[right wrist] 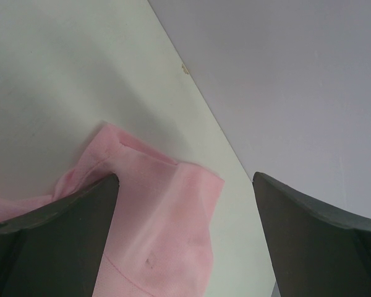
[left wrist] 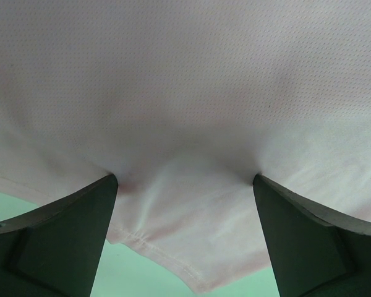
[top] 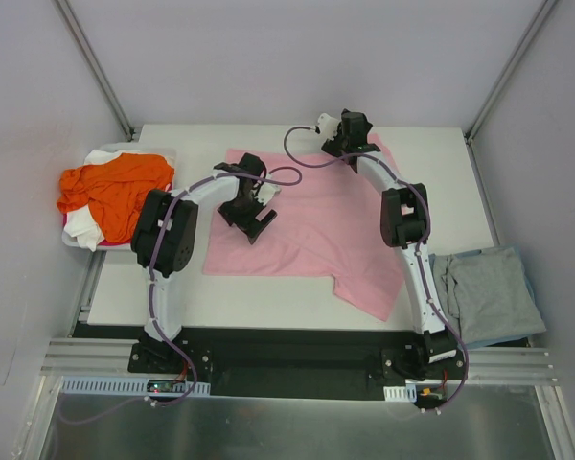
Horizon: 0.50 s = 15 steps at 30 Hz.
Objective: Fold and stack the t-shirts
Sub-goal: Flatten the tshirt out
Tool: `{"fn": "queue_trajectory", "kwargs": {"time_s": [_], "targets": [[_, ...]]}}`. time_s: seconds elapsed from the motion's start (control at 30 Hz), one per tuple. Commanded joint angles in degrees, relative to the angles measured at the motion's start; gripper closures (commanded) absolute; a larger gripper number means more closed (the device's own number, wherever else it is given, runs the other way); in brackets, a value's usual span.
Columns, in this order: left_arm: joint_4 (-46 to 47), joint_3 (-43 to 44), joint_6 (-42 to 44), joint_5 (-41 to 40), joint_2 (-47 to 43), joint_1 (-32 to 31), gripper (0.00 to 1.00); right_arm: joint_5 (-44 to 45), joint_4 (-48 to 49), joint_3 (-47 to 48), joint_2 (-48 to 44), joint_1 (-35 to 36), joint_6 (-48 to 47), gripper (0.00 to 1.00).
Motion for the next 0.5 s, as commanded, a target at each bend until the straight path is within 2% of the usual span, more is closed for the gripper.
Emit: {"fn": "queue_trajectory", "kwargs": {"time_s": [0.0, 0.47], "targets": [[-1.56, 0.24, -1.12, -2.17, 1.84, -0.42, 0.08, -0.37, -5.89, -1.55, -1.02, 0.19, 0.56, 0.03], [-1.56, -1.34, -1.38, -0.06, 1.58, -0.42, 0.08, 0.86, -4.13, 0.04, 1.00, -1.65, -2.60, 0.04]]}}
